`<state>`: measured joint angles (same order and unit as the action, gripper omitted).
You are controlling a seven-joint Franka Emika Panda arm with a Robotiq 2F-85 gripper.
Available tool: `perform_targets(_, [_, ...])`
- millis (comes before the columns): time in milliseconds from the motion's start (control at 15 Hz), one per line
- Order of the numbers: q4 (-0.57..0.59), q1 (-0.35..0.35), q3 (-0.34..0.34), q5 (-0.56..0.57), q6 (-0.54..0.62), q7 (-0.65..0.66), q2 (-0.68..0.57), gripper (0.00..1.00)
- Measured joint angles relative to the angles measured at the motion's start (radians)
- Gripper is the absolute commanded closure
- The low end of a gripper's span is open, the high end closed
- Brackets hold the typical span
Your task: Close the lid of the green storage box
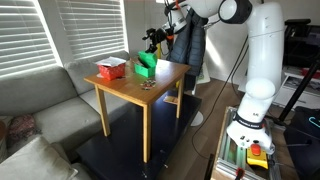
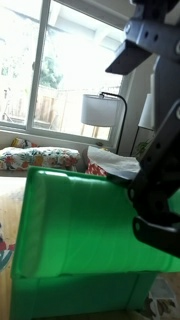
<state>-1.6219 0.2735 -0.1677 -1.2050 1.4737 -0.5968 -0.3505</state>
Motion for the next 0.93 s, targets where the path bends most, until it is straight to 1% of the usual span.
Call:
perform_targets(400, [-0.023, -0.024, 0.02, -0.007, 0.018, 0.008, 0.0, 0.0])
perform_targets(667, [-0.029, -0.024, 0.026, -0.034, 0.015, 0.008, 0.003, 0.0])
perform_targets(933, [-0.03, -0.018, 0.024, -0.073, 0.005, 0.007, 0.035, 0.0])
